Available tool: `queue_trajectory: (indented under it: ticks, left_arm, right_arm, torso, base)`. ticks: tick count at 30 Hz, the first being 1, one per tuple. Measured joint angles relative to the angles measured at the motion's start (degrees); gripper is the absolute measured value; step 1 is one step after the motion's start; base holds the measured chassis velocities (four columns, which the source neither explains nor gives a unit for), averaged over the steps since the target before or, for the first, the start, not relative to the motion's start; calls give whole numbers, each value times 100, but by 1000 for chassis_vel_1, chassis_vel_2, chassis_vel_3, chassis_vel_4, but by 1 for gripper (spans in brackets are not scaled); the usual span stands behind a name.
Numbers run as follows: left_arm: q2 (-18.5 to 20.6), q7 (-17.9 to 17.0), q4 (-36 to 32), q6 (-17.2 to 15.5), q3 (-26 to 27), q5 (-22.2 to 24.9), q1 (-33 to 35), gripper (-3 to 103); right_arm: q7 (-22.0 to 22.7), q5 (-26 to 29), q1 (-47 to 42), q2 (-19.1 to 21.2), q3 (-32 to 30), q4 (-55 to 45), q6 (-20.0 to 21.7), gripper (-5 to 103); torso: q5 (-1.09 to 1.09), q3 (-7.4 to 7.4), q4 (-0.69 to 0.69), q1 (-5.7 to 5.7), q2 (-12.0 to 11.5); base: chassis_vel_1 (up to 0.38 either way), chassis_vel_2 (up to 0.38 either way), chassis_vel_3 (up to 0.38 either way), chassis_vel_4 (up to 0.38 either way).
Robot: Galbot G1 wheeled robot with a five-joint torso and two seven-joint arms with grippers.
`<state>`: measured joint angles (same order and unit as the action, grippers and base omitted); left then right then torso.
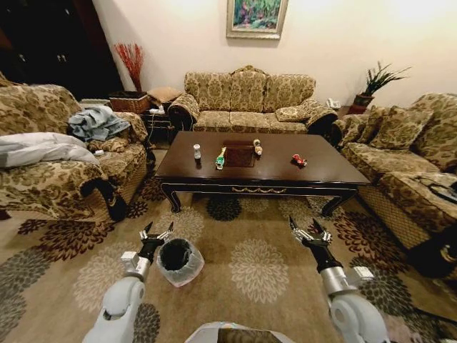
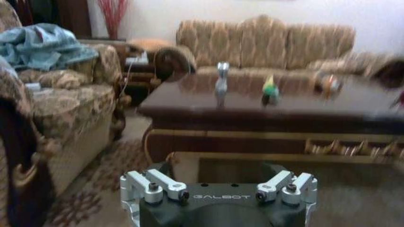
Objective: Move to the front of the table and place the trash on the table into the trash bin.
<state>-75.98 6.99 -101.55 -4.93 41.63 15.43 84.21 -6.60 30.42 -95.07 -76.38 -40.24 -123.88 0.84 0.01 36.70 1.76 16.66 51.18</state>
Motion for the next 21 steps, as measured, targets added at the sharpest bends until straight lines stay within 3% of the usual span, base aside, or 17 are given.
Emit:
queue_trajectory:
  ticks: [6,9,14,21]
  left_arm:
    - [183,-117,1531,-75,-103,-376,-549,97]
    - [201,-146,1892,-83,-106,-381,-636,97]
    - [229,-283,3000,2,-106,-146,-888,97]
    - [194,-211,3940,60,-116,64,-1249,97]
  right_arm:
    - [-3,-48,-29,27,-5,7,-26,100]
    - [-3,-48,-25,52,11,-13,26,100]
    - [-63,-48,-18,115,72,17,74,100]
    - [-98,-47,-46,116,127,54,101,100]
  torso:
    - [0,-1,-2,-1,0]
    - [-3,-1,-1,-1,0]
    - [-3,0,0,0,0]
    - [-1,-1,0,-1,0]
  base:
    - [-29,-41,7,22]
    - [0,0,0,0]
    - [0,0,0,0]
    - [0,0,0,0]
